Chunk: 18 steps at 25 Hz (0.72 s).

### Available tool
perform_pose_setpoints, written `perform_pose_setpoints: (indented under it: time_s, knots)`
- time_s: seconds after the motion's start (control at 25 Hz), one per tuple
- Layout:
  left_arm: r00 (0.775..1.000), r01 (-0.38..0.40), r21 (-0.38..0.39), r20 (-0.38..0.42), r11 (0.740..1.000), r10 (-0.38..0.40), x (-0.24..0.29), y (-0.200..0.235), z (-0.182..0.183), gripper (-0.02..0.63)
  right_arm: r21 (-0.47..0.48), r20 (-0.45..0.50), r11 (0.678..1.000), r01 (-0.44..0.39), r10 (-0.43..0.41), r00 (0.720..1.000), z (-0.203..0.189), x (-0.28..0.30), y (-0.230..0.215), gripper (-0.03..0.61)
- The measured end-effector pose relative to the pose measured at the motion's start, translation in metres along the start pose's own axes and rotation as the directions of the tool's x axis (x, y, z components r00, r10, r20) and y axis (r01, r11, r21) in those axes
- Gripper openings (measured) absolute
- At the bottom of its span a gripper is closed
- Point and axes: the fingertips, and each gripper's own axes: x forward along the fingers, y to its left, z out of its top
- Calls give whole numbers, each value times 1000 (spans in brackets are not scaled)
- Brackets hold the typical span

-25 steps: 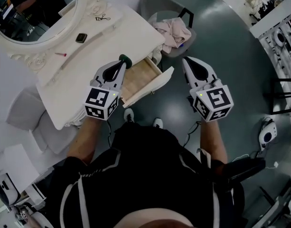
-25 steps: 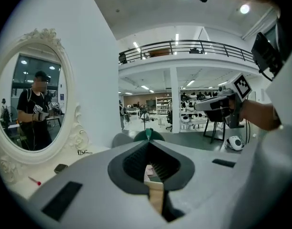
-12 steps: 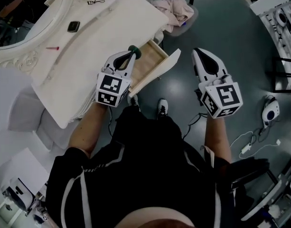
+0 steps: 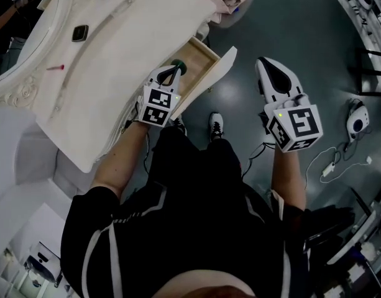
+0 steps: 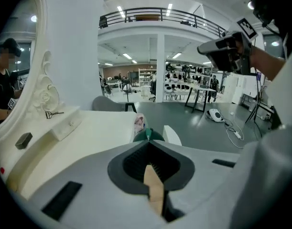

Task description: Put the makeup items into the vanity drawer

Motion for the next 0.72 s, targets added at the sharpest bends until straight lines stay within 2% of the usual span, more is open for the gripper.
perform_pose_setpoints:
  time_s: [0.32,0.6,0.72]
  knots:
    - [991,30,11,-129,1000,-28,51,2,-61,3,18,-63,998,55,-54,997,-27,3,-4,6]
    - [973,45,32,-229,998,-37,87,4,-109,3,40,-112,993,108,-103,988,-51,-5,-12,6]
    - [963,49,72,-267,996,-29,104,4,-123,3,40,-141,991,125,-118,983,-63,-10,-14,5]
